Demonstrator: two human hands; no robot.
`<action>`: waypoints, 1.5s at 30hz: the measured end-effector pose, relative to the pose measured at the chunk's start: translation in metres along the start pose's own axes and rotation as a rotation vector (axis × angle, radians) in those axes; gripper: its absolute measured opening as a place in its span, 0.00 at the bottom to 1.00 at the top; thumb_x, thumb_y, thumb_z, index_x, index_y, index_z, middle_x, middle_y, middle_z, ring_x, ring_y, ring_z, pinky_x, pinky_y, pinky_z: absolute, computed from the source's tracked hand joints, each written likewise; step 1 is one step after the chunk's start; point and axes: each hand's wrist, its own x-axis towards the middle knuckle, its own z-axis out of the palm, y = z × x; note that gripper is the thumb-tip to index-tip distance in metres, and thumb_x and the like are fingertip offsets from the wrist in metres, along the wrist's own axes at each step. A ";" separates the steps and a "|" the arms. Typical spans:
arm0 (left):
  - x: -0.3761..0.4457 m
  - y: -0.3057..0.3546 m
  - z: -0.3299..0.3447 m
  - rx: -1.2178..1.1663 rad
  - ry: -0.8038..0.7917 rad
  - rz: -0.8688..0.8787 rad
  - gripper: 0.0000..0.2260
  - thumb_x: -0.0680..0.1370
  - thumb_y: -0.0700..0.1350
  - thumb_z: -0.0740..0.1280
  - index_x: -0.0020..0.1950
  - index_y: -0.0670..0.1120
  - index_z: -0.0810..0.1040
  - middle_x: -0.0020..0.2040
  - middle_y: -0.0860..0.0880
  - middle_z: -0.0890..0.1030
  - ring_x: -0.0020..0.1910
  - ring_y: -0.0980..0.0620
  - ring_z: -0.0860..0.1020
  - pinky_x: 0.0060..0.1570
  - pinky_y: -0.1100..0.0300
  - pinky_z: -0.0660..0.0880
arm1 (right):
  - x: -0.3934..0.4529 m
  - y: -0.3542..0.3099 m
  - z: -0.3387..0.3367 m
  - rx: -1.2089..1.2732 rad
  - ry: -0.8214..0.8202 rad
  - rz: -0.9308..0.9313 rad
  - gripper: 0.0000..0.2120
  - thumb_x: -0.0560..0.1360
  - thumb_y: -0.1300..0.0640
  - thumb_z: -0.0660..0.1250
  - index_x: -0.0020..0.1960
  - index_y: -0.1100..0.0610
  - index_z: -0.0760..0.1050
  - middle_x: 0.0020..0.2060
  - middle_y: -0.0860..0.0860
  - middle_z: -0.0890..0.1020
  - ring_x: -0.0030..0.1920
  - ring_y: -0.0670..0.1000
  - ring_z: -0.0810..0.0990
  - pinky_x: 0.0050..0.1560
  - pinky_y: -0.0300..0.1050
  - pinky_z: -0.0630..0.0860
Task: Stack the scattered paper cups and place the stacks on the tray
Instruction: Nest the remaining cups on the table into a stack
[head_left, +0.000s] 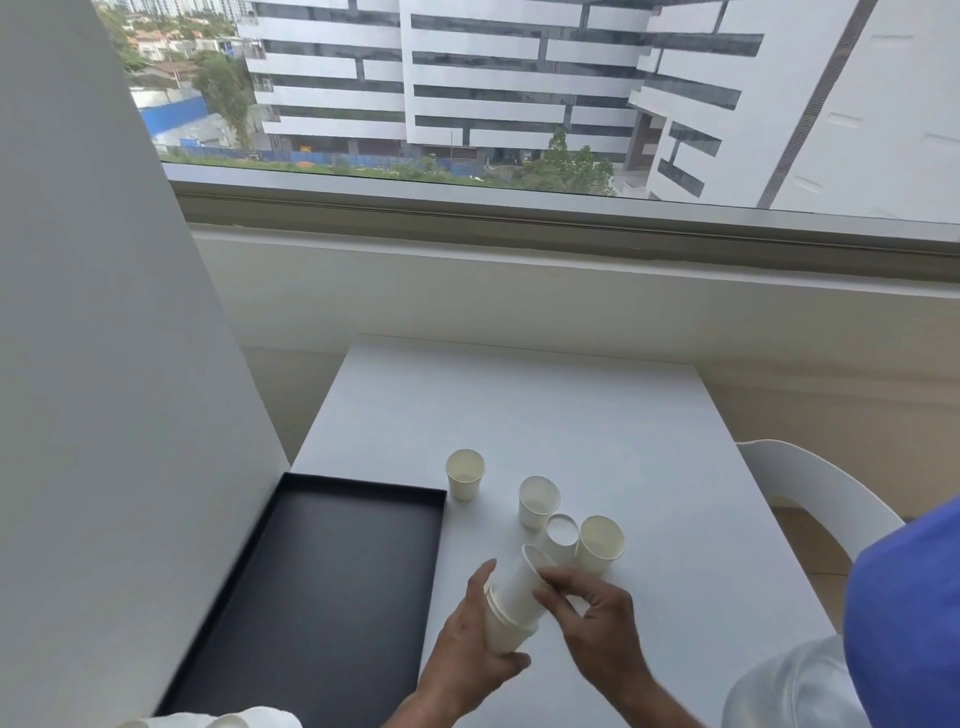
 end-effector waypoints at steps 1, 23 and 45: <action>0.001 0.000 0.000 -0.004 0.000 0.002 0.51 0.62 0.57 0.76 0.73 0.75 0.46 0.60 0.63 0.76 0.55 0.57 0.78 0.53 0.65 0.75 | -0.002 0.001 0.003 0.001 -0.040 0.008 0.15 0.70 0.64 0.76 0.45 0.43 0.86 0.42 0.39 0.87 0.44 0.43 0.85 0.48 0.38 0.79; 0.009 0.000 -0.003 0.044 0.018 0.005 0.40 0.61 0.58 0.75 0.63 0.81 0.55 0.58 0.64 0.74 0.56 0.58 0.75 0.58 0.65 0.72 | 0.059 0.074 -0.052 -1.136 -0.635 0.102 0.22 0.74 0.52 0.59 0.68 0.54 0.70 0.75 0.50 0.65 0.77 0.52 0.56 0.70 0.49 0.65; 0.010 0.002 -0.002 0.009 -0.017 0.019 0.49 0.63 0.59 0.75 0.74 0.76 0.46 0.63 0.63 0.74 0.57 0.58 0.77 0.56 0.64 0.74 | 0.011 0.012 -0.004 -0.223 -0.284 -0.085 0.20 0.74 0.66 0.69 0.54 0.40 0.79 0.47 0.33 0.83 0.48 0.40 0.82 0.51 0.34 0.76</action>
